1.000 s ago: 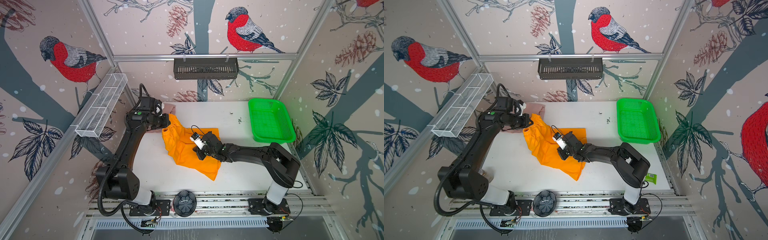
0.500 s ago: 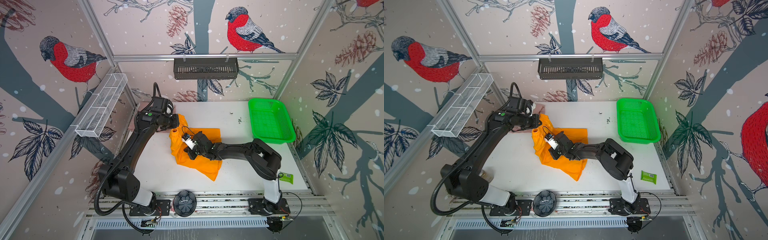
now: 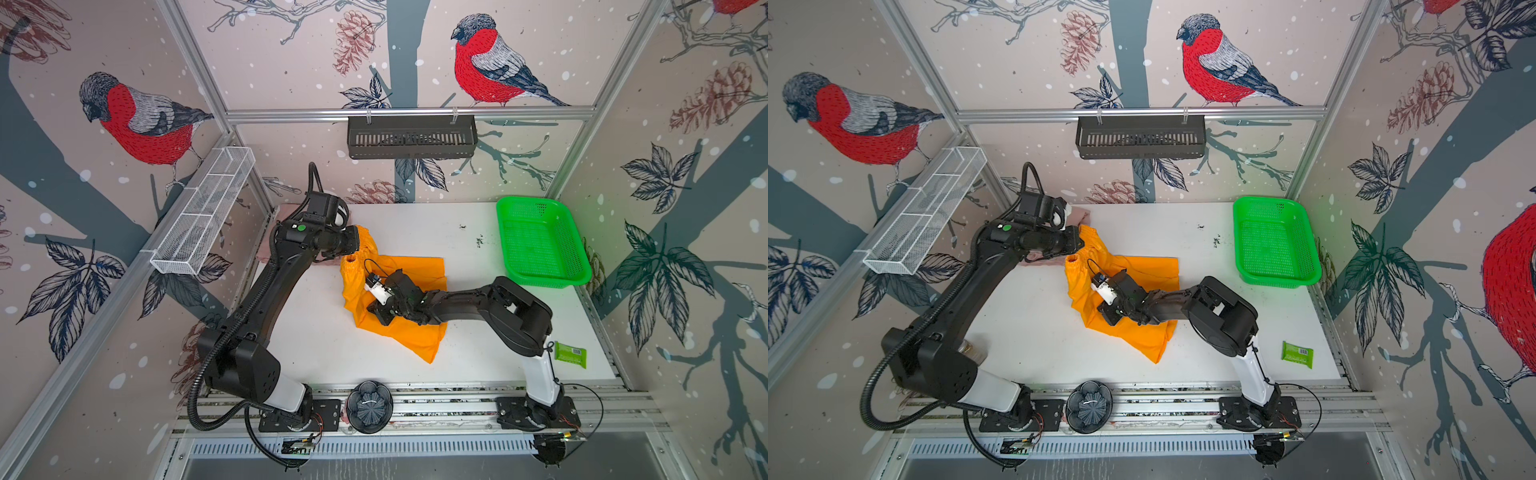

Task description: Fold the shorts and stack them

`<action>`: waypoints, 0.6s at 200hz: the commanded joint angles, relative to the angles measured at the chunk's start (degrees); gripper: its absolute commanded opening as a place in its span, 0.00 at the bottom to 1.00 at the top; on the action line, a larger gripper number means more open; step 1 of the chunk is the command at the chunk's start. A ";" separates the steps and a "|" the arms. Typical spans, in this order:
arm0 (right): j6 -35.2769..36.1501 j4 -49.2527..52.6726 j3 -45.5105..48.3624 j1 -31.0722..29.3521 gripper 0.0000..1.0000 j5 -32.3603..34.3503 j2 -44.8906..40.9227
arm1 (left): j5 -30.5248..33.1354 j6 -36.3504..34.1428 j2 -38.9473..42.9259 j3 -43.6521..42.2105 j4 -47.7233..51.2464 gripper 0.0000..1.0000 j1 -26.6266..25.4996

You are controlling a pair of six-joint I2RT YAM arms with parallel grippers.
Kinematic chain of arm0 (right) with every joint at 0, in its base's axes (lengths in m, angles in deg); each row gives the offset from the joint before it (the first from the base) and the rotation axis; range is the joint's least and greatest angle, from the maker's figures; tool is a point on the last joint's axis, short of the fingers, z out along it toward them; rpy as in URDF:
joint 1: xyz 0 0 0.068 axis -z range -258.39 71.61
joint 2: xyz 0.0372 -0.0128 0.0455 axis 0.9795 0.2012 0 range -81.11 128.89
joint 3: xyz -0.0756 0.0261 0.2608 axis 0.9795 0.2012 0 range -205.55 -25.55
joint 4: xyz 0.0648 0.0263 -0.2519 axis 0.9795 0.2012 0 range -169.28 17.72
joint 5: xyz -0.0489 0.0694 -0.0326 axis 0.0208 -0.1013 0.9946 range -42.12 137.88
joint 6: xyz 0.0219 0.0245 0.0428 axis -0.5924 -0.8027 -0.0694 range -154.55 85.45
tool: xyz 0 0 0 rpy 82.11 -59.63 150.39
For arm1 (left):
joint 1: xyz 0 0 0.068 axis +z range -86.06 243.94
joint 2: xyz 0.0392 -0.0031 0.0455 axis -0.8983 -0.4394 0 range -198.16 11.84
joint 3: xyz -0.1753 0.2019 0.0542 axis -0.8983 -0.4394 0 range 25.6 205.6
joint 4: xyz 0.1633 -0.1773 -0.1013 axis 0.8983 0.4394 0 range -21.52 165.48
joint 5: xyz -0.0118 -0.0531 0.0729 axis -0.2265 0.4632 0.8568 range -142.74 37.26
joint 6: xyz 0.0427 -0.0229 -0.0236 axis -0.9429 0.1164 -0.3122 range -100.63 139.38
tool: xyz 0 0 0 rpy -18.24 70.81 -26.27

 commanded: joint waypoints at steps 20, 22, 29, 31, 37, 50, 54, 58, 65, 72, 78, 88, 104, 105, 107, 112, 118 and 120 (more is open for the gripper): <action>-2.36 -1.73 9.97 0.99 0.31 6.30 -16.92 | 0.73 2.32 0.90 -0.68 -2.32 0.00 -1.67; -2.57 -1.53 10.86 1.01 0.31 6.86 -17.95 | 0.73 2.38 0.93 -0.86 -2.52 0.00 -1.84; -2.99 -0.67 14.22 1.19 0.31 8.58 -21.40 | 0.88 3.03 1.08 -1.43 -3.23 0.00 -2.44; -3.13 -0.26 14.96 1.15 0.31 9.16 -22.39 | 0.90 3.27 1.11 -1.57 -3.41 0.00 -2.61; -3.61 0.99 18.07 1.17 0.31 10.75 -25.36 | 1.04 3.74 1.29 -2.05 -4.02 0.00 -3.09; -5.17 4.03 24.14 1.10 0.24 13.15 -31.68 | 1.39 4.51 1.59 -2.88 -5.05 0.00 -3.98; -5.96 4.84 26.09 0.89 0.22 13.91 -33.57 | 1.54 4.67 1.71 -3.07 -5.30 0.00 -4.32; -6.70 5.58 28.01 0.66 0.21 14.71 -35.41 | 1.59 4.79 1.76 -3.23 -5.50 0.00 -4.48; -8.09 6.23 31.27 0.26 0.18 15.58 -38.21 | 1.83 5.08 1.68 -3.33 -5.65 0.00 -4.96; -9.51 6.44 34.30 -0.13 0.15 15.83 -40.88 | 2.08 5.12 1.58 -3.23 -5.86 0.00 -5.62; -10.95 6.25 36.46 -0.52 0.14 16.34 -42.65 | 2.34 5.19 1.49 -3.21 -6.10 0.00 -6.39; -12.80 5.59 40.23 -1.07 0.11 16.50 -44.75 | 3.25 5.26 1.47 -3.15 -6.75 0.00 -8.11; -14.84 4.61 43.70 -1.78 0.09 17.49 -45.55 | 4.28 5.54 0.97 -2.92 -7.45 0.00 -11.18; -14.95 4.56 43.82 -1.79 0.09 17.51 -45.54 | 4.31 5.60 0.87 -2.92 -7.45 0.00 -11.27; -15.08 4.46 44.13 -1.93 0.09 17.55 -45.50 | 4.33 5.75 0.72 -2.85 -7.52 0.00 -11.74; -15.55 4.35 44.64 -1.95 0.08 17.76 -45.46 | 4.49 5.99 0.33 -2.62 -7.54 0.00 -12.63; -16.09 4.02 45.25 -2.10 0.08 18.13 -45.37 | 4.69 6.18 -0.12 -2.42 -7.61 0.00 -13.65; -16.29 3.79 45.50 -2.18 0.08 18.16 -45.37 | 4.73 6.32 -0.29 -2.39 -7.62 0.00 -13.91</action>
